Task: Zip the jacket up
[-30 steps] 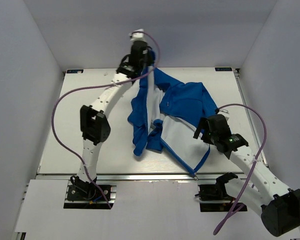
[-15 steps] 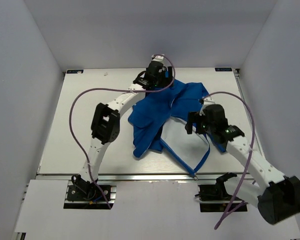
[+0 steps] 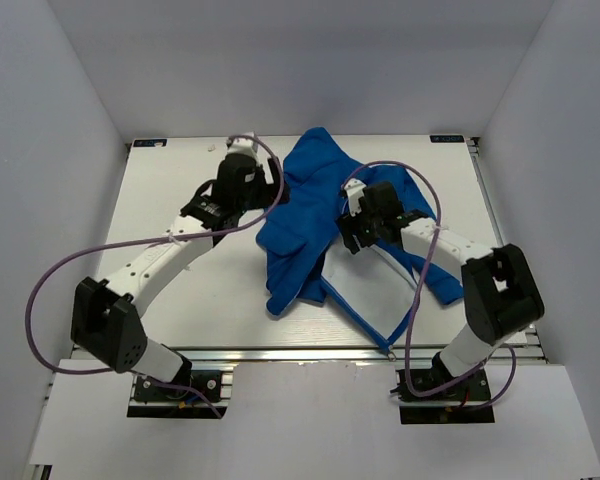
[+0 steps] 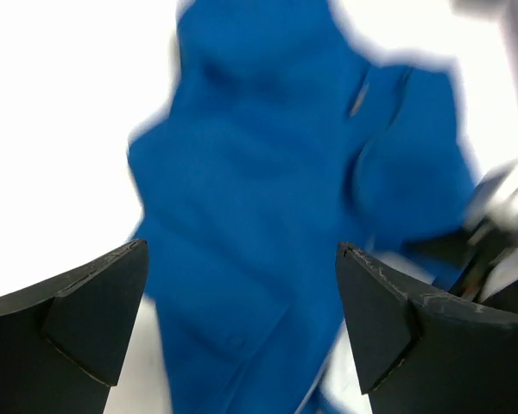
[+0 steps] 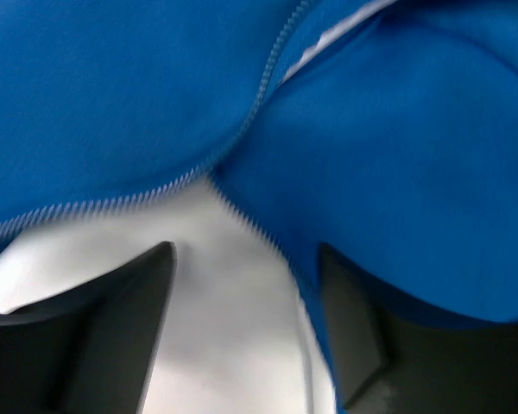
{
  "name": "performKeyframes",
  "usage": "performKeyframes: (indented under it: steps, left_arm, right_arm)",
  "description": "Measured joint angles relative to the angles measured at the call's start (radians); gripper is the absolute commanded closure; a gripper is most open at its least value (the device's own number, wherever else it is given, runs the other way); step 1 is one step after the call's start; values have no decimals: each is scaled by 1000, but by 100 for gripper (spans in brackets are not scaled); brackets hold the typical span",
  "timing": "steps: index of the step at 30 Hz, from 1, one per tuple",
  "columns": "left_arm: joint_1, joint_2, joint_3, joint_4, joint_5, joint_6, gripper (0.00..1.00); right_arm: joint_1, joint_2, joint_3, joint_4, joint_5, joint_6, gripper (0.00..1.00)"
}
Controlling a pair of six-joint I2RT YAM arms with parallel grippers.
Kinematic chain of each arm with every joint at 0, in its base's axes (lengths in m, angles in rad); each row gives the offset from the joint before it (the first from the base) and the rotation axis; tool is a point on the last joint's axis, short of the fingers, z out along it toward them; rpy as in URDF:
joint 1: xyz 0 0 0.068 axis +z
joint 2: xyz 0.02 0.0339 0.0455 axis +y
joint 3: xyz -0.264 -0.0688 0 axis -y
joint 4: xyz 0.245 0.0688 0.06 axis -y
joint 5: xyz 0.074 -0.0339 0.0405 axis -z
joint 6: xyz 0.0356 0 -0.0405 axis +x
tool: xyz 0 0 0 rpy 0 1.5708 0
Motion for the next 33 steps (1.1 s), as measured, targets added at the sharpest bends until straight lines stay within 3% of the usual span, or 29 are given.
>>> performKeyframes:
  steps: [1, 3, 4, 6, 14, 22, 28, 33]
  left_arm:
    - [6, 8, -40, 5, 31, -3, 2]
    - [8, 49, -99, 7, 93, -8, 2]
    - [7, 76, -125, 8, 130, -9, 2]
    - [5, 117, -169, 18, 200, -13, 2]
    - [2, 216, -227, 111, 440, -49, 2]
    - [-1, 332, -223, 154, 529, -59, 2]
    - [-1, 332, -219, 153, 535, -58, 2]
    - [-1, 332, -219, 153, 543, -55, 2]
  right_arm:
    - [2, 23, 12, 4, 9, -2, 36]
    - [6, 78, 61, 4, 43, 0, 61]
    - [6, 105, 90, 6, 74, 17, 86]
    - [0, 152, 148, 12, 115, 42, 100]
    - [-169, 142, 224, 8, 173, 332, 100]
    - [-446, -68, 144, 8, 60, 646, 100]
    - [-488, -178, 131, 13, 14, 748, 100]
    - [-504, -163, 161, 12, -59, 805, 100]
